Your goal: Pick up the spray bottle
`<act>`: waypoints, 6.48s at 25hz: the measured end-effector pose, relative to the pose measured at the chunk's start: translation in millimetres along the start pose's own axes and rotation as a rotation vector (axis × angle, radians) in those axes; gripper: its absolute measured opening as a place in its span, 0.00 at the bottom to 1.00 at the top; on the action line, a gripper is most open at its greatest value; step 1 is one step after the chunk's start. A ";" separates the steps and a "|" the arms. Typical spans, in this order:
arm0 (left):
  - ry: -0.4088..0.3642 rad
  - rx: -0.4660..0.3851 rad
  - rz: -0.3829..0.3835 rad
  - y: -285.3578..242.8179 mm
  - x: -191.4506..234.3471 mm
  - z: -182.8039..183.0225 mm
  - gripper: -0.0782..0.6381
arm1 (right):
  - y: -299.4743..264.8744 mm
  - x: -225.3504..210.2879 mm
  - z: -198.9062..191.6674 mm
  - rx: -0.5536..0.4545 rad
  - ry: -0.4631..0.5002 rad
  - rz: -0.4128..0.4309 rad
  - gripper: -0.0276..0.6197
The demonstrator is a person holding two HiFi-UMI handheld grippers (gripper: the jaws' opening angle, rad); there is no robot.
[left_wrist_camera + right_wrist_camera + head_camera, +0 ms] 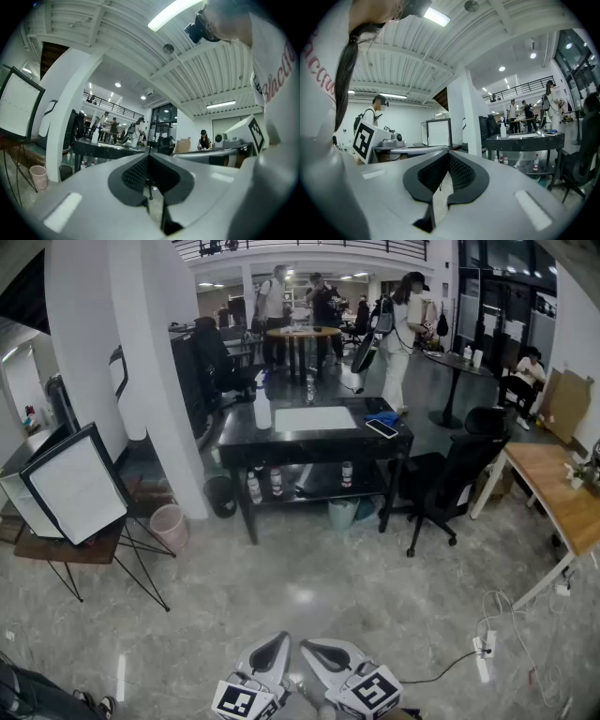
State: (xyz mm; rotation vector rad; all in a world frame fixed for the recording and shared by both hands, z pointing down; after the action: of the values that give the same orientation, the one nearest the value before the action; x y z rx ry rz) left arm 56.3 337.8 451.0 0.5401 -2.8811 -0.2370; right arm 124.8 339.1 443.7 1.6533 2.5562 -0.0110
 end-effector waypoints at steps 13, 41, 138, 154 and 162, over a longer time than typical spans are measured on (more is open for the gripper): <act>-0.012 -0.009 0.015 13.5 -26.3 -1.3 0.11 | 28.4 6.1 -2.0 -0.001 0.001 0.015 0.04; -0.044 -0.053 -0.027 -173.1 160.4 20.4 0.11 | -162.8 -152.9 44.8 -0.124 0.047 0.032 0.04; -0.189 0.141 0.059 -688.8 601.1 -68.9 0.67 | -586.9 -632.1 61.1 -0.002 0.032 -0.046 0.04; -0.225 0.051 0.114 -670.1 572.4 10.2 0.67 | -578.3 -617.9 81.4 -0.066 0.074 -0.054 0.05; -0.263 0.013 0.140 -653.6 558.7 53.8 0.67 | -580.7 -606.6 110.2 -0.126 0.125 -0.036 0.05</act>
State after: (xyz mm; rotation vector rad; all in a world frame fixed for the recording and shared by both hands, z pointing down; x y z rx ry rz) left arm -243.6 -465.3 365.7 0.3285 -3.1600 -0.2877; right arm -148.5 -458.0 358.7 1.6102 2.6153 0.2535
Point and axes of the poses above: the fingertips, and each gripper's own axes: y backward along the fingers, x to its left, z out of its top, the point moved 3 cm from there along y, backward along the fingers, and after that the axes turned 9 degrees about -x, right-handed, at the moved point
